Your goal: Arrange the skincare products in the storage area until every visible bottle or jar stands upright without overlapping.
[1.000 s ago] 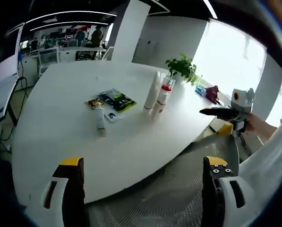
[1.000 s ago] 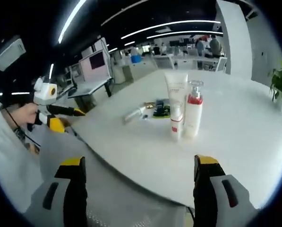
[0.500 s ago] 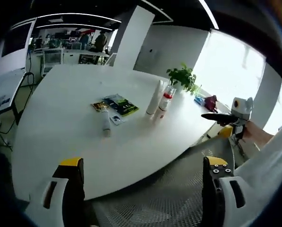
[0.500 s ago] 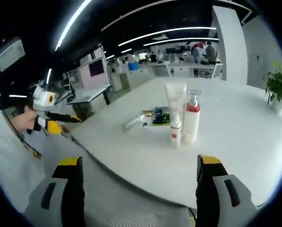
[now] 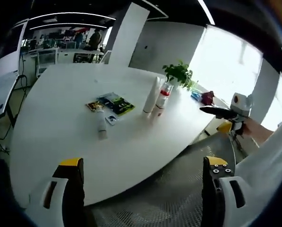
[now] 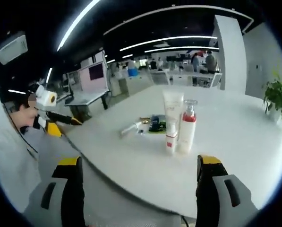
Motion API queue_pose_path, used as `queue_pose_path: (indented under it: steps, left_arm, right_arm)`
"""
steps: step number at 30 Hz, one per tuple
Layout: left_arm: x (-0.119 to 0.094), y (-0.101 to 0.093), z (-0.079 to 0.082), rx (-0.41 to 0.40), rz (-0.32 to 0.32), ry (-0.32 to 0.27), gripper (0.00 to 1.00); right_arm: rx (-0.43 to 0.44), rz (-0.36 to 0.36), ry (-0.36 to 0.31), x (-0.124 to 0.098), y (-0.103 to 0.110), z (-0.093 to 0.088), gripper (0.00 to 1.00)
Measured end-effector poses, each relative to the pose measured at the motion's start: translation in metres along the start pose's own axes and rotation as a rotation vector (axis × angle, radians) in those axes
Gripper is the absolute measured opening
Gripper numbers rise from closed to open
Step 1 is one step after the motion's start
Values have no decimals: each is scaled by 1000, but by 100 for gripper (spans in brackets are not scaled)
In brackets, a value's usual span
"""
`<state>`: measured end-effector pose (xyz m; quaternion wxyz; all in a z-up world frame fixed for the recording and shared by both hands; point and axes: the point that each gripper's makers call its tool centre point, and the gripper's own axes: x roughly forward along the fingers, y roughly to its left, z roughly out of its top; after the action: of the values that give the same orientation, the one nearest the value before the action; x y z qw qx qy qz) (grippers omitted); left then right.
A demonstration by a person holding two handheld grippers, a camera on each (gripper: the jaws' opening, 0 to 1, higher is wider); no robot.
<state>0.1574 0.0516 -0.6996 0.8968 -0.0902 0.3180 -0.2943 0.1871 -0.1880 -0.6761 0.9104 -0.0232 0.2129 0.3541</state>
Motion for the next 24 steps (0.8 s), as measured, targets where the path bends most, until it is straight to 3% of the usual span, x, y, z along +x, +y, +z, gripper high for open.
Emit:
queue_pose_path:
  steps: [4, 13, 18, 24]
  left_arm:
    - [1, -2, 0, -4, -9, 0, 99]
    - [1, 3, 7, -8, -9, -20, 99]
    - [9, 8, 6, 17, 3, 9, 98]
    - [21, 15, 7, 31, 17, 42, 96]
  right_arm:
    - [56, 35, -18, 2, 5, 2, 100]
    - [86, 12, -27, 6, -1, 1, 100]
    - [118, 19, 18, 13, -3, -4, 100]
    - [95, 20, 49, 22, -3, -5, 100]
